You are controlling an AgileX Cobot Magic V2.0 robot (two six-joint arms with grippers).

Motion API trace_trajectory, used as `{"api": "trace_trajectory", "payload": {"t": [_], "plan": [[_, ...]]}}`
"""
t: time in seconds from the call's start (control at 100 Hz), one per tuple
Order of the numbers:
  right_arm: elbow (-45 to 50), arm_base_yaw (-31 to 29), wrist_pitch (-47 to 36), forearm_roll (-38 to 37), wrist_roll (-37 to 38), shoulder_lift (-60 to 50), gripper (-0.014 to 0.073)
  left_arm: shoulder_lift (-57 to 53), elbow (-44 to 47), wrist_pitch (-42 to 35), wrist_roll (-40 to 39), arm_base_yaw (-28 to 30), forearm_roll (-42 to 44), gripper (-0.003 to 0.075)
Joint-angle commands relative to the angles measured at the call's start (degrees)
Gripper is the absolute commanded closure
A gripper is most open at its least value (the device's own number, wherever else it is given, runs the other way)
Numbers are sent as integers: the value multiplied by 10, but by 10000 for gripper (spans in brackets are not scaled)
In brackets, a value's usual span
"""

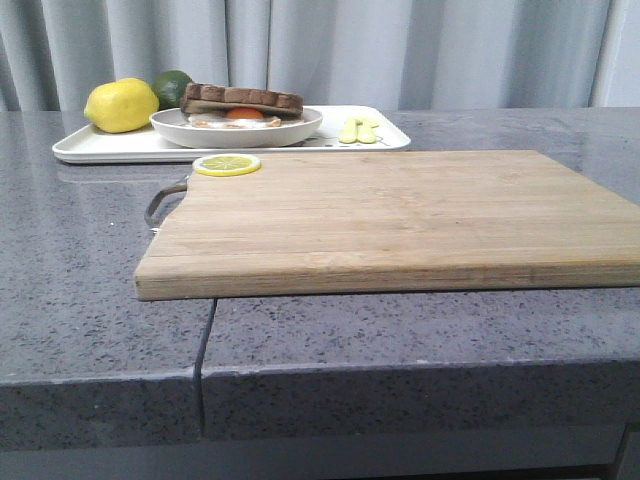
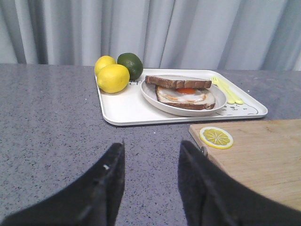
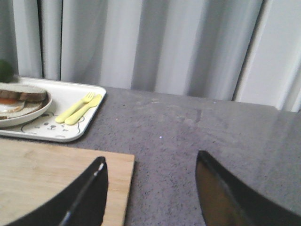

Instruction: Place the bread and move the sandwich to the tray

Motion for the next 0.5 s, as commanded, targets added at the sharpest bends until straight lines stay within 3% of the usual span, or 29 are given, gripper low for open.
{"api": "trace_trajectory", "payload": {"t": [0.0, 0.3, 0.45, 0.49], "plan": [[9, 0, -30, 2, -9, -42, 172, 2, -9, -52, 1, -5, -9, 503], [39, 0, -32, 2, -9, -71, 193, 2, -9, -54, 1, -5, -10, 612], [39, 0, -32, 2, -9, -71, 403, 2, -9, -54, 1, -5, -10, 741], [39, 0, -32, 2, -9, -71, 468, 2, -9, -54, 1, -5, -10, 740]]}}
